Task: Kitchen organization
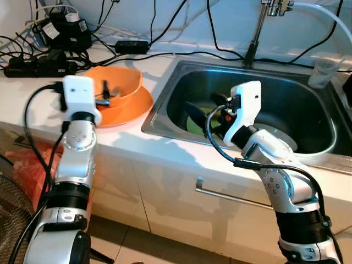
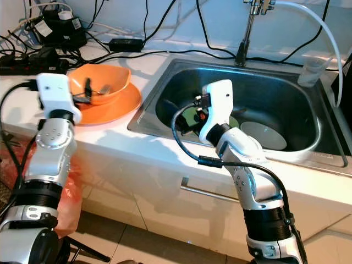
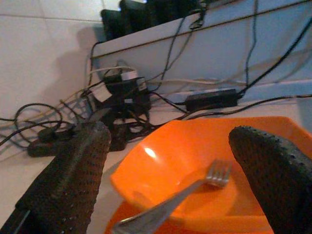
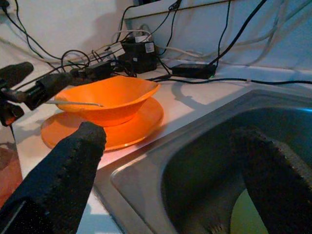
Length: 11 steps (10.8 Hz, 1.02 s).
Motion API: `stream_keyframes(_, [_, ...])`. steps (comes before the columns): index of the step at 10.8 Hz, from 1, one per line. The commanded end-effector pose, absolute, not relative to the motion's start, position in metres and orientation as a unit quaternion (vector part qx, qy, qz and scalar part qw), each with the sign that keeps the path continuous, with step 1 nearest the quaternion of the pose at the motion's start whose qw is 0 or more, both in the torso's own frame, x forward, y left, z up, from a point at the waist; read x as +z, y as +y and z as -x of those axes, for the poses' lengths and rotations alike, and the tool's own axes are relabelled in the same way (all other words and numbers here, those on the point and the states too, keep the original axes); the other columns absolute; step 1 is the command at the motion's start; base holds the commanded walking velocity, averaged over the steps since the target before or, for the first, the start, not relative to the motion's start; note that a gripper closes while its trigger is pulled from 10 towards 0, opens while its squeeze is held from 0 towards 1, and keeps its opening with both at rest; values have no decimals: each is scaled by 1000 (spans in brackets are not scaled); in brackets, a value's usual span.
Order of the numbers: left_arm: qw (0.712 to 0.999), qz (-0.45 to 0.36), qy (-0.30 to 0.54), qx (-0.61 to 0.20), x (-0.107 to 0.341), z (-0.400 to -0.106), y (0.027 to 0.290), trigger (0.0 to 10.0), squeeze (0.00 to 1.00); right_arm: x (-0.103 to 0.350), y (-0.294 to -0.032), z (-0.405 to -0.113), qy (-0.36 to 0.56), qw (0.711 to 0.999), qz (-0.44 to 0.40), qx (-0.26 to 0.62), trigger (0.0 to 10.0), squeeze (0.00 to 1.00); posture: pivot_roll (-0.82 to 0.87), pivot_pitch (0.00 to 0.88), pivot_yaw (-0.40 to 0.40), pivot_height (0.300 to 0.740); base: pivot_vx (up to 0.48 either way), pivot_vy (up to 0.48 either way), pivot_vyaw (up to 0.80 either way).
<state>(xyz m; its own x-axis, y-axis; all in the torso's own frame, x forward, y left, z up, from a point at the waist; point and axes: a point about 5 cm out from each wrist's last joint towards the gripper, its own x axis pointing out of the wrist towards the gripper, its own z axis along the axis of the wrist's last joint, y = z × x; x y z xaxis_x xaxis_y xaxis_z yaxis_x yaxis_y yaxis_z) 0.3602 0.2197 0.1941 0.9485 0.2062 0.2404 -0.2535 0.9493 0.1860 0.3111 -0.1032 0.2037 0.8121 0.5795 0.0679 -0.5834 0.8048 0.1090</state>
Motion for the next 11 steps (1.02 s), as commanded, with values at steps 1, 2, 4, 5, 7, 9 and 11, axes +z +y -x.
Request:
stream_keyframes(1, [974, -122, -141, 128, 208, -360, 224, 10000, 0, 202, -102, -310, -10, 950, -62, 307, 10000, 0, 11, 0, 26, 740, 0, 0, 0])
stream_keyframes(2, [975, -112, -128, 145, 206, -361, 230, 10000, 0, 199, -102, -310, -8, 950, -67, 306, 10000, 0, 45, 0, 29, 740, 0, 0, 0])
stream_keyframes(4, [979, -95, -109, 143, 201, -361, 232, 10000, 0, 201, -101, -313, -25, 954, -61, 292, 10000, 0, 62, 0, 47, 740, 0, 0, 0])
stream_keyframes(5, [982, -79, -97, 142, 197, -361, 233, 10000, 0, 205, -101, -314, -39, 957, -52, 282, 10000, 0, 62, 0, 47, 740, 0, 0, 0])
stream_keyframes(7, [988, -49, -76, 123, 188, -367, 228, 10000, 0, 213, -98, -310, -62, 956, -44, 282, 10000, 0, 50, 0, 64, 740, 0, 0, 0])
stream_keyframes(9, [991, -27, -74, 106, 190, -374, 223, 10000, 0, 217, -101, -311, -73, 960, -43, 268, 10000, 0, 37, 0, 68, 740, 0, 0, 0])
stream_keyframes(11, [993, 5, -64, 103, 188, -380, 222, 10000, 0, 221, -107, -312, -82, 963, -39, 252, 10000, 0, 33, 0, 70, 740, 0, 0, 0])
